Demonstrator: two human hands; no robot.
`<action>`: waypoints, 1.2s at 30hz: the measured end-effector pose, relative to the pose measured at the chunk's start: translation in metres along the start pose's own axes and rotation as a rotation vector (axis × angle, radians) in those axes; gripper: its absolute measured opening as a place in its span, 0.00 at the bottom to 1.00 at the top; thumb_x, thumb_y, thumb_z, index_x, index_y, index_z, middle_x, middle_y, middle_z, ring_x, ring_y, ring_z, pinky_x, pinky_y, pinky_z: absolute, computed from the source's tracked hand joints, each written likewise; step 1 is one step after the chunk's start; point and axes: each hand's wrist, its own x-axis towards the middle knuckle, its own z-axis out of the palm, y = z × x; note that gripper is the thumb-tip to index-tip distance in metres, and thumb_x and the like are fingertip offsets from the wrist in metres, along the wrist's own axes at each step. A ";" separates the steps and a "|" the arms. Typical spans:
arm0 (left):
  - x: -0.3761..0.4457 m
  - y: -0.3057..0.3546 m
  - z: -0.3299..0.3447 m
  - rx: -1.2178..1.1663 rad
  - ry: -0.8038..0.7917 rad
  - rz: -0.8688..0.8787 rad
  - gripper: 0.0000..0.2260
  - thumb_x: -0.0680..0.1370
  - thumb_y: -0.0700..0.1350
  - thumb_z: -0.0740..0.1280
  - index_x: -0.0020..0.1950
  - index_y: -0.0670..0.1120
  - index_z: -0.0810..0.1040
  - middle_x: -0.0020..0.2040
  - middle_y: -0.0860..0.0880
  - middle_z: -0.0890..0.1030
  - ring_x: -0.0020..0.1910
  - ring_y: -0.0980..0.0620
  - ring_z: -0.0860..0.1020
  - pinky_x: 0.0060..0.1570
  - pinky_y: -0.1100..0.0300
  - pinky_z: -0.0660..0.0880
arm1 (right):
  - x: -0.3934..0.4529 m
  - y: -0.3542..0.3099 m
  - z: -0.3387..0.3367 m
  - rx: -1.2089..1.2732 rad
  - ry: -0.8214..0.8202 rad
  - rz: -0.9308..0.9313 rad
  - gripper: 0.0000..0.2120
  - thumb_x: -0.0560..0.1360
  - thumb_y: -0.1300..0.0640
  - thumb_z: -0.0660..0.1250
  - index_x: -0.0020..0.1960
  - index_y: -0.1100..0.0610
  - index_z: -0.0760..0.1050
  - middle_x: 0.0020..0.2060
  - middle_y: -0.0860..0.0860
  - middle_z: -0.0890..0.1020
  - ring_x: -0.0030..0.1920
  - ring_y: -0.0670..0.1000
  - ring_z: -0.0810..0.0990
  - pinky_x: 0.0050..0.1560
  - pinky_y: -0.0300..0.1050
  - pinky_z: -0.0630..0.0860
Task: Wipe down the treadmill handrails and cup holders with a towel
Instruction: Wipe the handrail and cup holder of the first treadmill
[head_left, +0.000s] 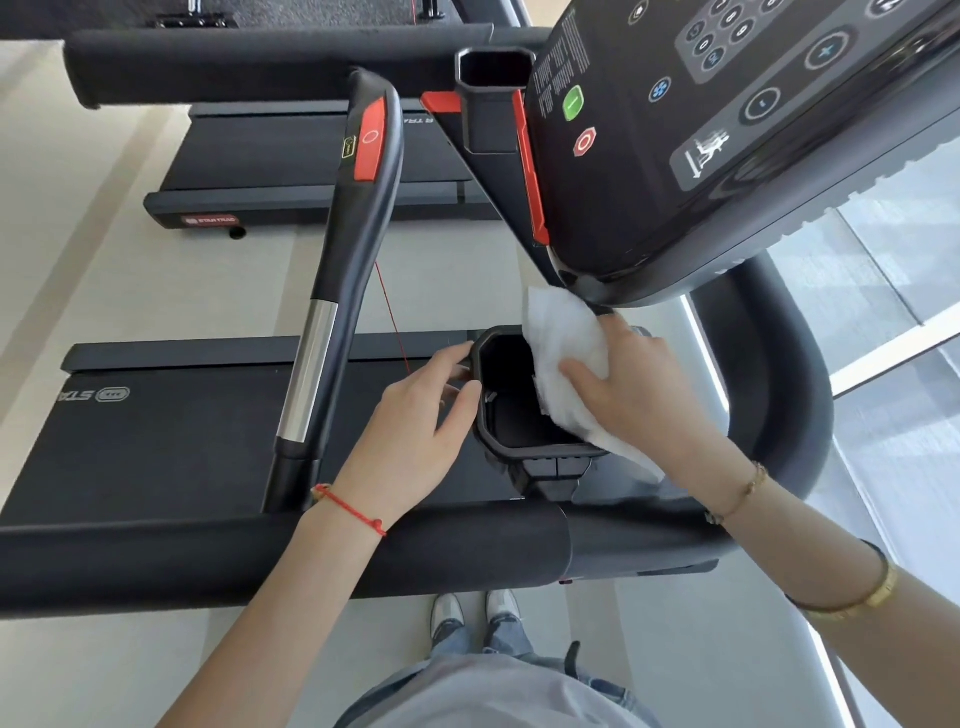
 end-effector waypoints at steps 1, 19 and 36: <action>0.000 0.000 0.000 0.003 -0.001 0.001 0.19 0.82 0.49 0.60 0.74 0.54 0.69 0.57 0.59 0.79 0.55 0.66 0.77 0.58 0.68 0.73 | 0.005 -0.003 -0.001 0.005 -0.016 -0.009 0.17 0.78 0.50 0.62 0.62 0.60 0.70 0.51 0.58 0.79 0.52 0.61 0.77 0.46 0.48 0.70; 0.001 -0.001 0.000 0.008 0.004 0.010 0.18 0.82 0.49 0.60 0.72 0.55 0.70 0.51 0.67 0.76 0.51 0.72 0.75 0.54 0.76 0.70 | 0.002 -0.002 -0.002 0.067 -0.042 0.101 0.10 0.78 0.53 0.62 0.51 0.59 0.69 0.37 0.49 0.74 0.40 0.54 0.74 0.30 0.36 0.62; -0.014 0.006 -0.020 0.112 -0.030 0.034 0.19 0.83 0.49 0.59 0.75 0.54 0.68 0.60 0.59 0.79 0.53 0.63 0.77 0.59 0.63 0.73 | -0.066 -0.010 -0.031 0.158 0.103 -0.001 0.21 0.79 0.43 0.62 0.66 0.54 0.70 0.39 0.49 0.77 0.42 0.55 0.76 0.40 0.47 0.71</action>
